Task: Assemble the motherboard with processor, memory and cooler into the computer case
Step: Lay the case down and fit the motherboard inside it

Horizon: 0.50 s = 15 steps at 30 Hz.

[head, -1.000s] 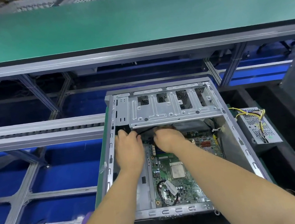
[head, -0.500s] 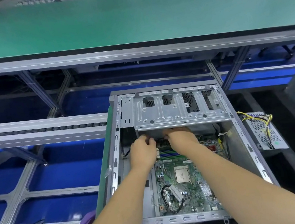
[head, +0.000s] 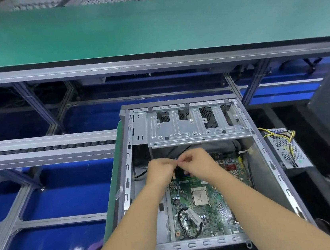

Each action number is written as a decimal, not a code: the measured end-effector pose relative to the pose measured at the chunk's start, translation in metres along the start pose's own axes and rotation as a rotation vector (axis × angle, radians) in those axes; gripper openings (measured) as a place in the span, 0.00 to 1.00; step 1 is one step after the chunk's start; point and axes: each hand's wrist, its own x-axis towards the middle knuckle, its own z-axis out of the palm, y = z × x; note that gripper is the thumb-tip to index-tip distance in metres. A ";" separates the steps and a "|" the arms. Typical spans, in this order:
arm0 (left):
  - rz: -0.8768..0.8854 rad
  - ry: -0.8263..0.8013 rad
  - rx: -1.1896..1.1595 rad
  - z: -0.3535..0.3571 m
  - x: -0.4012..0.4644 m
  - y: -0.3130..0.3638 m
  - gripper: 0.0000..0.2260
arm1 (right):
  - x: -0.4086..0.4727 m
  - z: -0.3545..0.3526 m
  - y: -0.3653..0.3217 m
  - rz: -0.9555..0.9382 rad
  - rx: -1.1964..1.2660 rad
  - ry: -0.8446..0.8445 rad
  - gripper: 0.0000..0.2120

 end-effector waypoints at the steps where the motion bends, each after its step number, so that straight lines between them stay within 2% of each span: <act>1: -0.066 0.007 -0.110 -0.001 -0.001 0.001 0.04 | -0.003 0.001 0.000 0.048 0.123 -0.065 0.06; 4: -0.183 0.022 -0.252 -0.004 -0.004 0.005 0.01 | -0.008 0.000 0.002 0.144 0.398 -0.173 0.06; 9: -0.290 0.005 -0.281 -0.004 -0.008 0.011 0.04 | -0.009 0.006 0.006 0.153 0.462 -0.210 0.04; 15: -0.285 0.034 -0.264 -0.003 -0.004 0.010 0.05 | -0.007 0.014 0.009 0.239 0.610 -0.161 0.04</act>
